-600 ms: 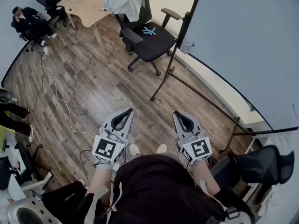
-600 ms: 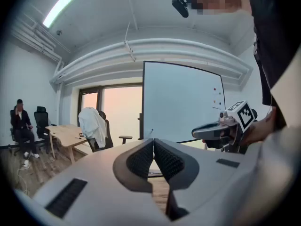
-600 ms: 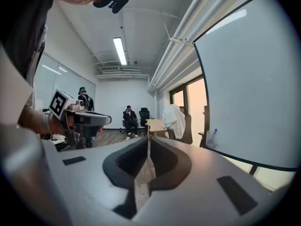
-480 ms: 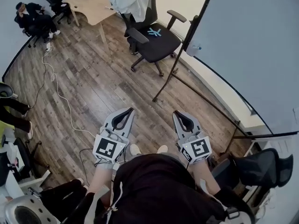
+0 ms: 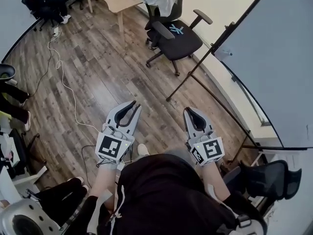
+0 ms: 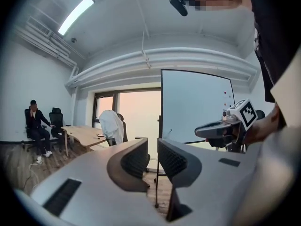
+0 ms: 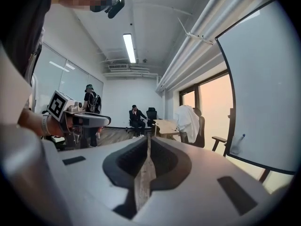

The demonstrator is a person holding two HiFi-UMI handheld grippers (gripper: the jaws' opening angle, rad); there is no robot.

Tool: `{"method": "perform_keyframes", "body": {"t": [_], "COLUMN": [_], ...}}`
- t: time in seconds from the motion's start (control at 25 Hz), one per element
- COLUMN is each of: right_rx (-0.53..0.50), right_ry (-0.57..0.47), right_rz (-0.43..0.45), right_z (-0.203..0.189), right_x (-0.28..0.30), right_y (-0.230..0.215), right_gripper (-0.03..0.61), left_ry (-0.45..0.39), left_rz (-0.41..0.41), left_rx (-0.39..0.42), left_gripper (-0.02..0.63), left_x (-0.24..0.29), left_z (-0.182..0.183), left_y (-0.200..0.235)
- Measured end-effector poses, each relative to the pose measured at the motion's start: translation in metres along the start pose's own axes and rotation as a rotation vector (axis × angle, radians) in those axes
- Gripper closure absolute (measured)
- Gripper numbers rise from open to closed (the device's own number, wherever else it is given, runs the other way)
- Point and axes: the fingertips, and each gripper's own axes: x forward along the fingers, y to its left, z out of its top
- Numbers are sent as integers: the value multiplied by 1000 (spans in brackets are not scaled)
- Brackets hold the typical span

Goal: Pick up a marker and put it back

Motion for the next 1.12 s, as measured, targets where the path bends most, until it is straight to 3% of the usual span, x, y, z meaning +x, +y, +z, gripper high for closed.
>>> {"method": "perform_keyframes", "body": {"t": [0.08,0.28,0.52,1.12], "right_rx": [-7,-2,17,64], "right_ry": [7,37,33,25], "right_rz": [-1,-10,-21,-87], "right_z": [0,-7,-13,6], "right_x": [11,31,66,166], "right_y": [6,4,-16,-169], "right_gripper": [548,548,546,546], "left_ry": [47,-6,32,51], "left_rz": [19,10,5,-95], "left_rx": [0,-6,-10,27], "left_gripper": [558,557,555,555], "left_x": [-6,-1,29,211], "left_z": [-5,-16,-24,10], "left_y": [16,34,59,114]}}
